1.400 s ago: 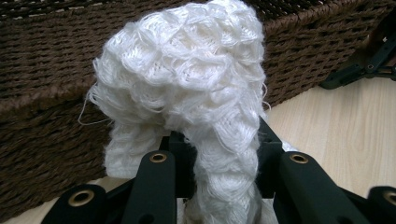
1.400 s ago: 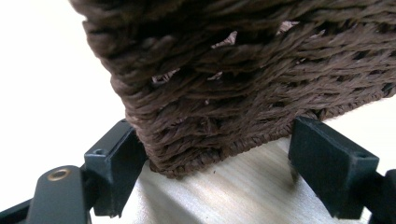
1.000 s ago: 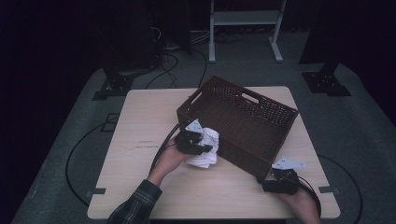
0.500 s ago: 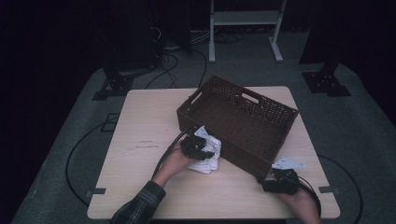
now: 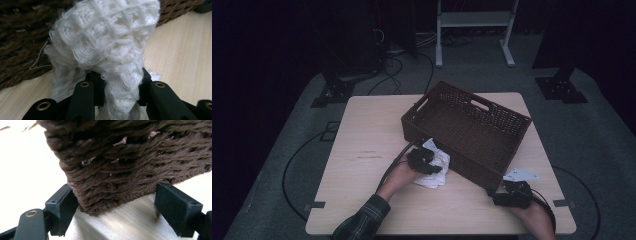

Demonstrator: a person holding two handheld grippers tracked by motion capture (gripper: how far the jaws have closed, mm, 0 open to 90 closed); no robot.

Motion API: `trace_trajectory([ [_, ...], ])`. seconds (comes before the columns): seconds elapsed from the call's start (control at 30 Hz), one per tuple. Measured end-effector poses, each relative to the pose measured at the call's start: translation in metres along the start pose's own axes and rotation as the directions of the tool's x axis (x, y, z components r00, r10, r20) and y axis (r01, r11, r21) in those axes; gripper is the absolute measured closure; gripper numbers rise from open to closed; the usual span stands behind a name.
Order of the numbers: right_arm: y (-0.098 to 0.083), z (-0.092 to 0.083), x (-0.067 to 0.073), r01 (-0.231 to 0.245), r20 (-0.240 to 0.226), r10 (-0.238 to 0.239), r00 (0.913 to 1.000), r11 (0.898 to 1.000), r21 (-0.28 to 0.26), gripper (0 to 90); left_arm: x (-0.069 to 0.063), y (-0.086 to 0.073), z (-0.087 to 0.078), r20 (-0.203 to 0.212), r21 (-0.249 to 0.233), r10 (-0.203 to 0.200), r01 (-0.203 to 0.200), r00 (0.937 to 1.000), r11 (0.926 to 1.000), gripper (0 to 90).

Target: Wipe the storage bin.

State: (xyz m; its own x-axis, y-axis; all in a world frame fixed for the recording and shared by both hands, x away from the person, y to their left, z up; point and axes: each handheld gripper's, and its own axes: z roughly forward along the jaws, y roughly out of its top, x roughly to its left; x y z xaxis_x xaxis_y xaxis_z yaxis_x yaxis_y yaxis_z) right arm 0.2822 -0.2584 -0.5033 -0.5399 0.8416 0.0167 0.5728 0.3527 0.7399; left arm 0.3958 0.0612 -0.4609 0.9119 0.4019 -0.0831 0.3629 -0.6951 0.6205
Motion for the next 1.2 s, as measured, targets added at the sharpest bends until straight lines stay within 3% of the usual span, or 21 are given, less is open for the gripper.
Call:
trace_trajectory([
  [0.63, 0.0, 0.0, 0.0, 0.001, 0.0, -0.001, 1.0, 1.0, -0.001, 19.0, -0.015, 0.019, -0.035, -0.011, -0.102, 0.059, -0.06, 0.9982, 0.993, 68.1],
  [0.87, 0.0, 0.0, 0.0, -0.001, 0.0, 0.001, 1.0, 1.0, -0.001, 19.0, -0.023, 0.027, -0.053, -0.027, -0.169, 0.089, -0.092, 0.9957, 0.9814, 68.0],
  [1.2, 0.0, 0.0, 0.0, 0.002, 0.001, -0.002, 1.0, 1.0, -0.001, 18.9, -0.027, 0.027, -0.04, -0.011, -0.155, 0.083, -0.083, 0.9965, 0.9844, 68.1],
])
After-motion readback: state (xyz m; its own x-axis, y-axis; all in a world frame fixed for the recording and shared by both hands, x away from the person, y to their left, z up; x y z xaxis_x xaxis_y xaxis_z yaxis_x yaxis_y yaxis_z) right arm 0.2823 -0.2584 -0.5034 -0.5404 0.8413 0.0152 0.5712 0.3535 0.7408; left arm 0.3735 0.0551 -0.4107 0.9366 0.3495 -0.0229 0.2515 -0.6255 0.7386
